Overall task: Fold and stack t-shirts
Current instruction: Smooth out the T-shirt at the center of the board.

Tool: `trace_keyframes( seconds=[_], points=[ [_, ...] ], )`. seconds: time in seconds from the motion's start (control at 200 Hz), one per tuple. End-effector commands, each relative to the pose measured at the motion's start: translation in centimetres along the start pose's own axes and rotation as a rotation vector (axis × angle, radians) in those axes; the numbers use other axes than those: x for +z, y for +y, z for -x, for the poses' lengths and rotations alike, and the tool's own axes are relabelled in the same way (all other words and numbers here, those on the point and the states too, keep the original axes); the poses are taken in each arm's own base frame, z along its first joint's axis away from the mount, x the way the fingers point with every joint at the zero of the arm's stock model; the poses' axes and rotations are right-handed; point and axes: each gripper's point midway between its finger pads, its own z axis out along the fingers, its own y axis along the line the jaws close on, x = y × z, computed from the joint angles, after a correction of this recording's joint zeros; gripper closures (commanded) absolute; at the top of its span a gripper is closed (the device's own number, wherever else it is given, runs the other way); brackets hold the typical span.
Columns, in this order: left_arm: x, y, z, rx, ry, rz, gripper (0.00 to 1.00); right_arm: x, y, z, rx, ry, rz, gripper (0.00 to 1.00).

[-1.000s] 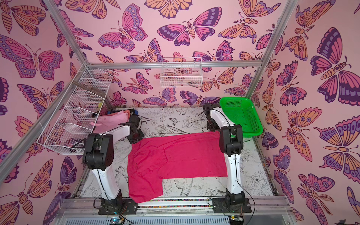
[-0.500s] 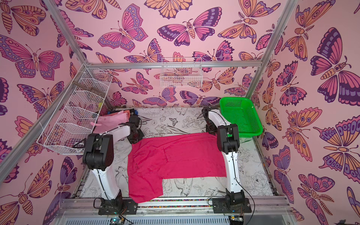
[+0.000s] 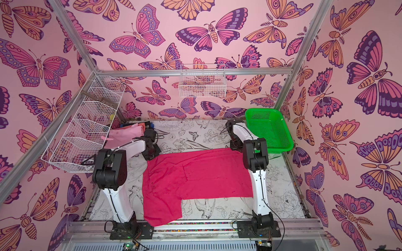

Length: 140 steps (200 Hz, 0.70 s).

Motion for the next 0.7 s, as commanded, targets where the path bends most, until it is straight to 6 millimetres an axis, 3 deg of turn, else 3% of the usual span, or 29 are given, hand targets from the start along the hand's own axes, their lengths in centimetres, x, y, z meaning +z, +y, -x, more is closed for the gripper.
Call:
trace_keyframes(
  seconds=[0.0,0.215,0.35,0.441,0.696],
  points=[
    [1.8,1.6,-2.4,0.014,0.079,0.049,0.80,-4.3,0.7,-0.6,-0.009,-0.075,0.061,1.00],
    [1.8,1.5,-2.5,0.015,0.082,0.049,0.80,-6.9,2.3,-0.7,-0.042,-0.112,0.123,1.00],
    [1.7,1.5,-2.3,0.013,0.078,0.044,0.80,-7.3,4.0,0.5,-0.068,-0.112,0.147,0.80],
    [1.6,1.5,-2.3,0.014,0.074,0.045,0.80,-7.8,5.8,1.0,-0.101,-0.120,0.162,0.71],
    [1.6,1.5,-2.4,0.018,0.079,0.045,0.80,-8.6,11.9,0.7,-0.192,-0.117,0.269,0.67]
  ],
)
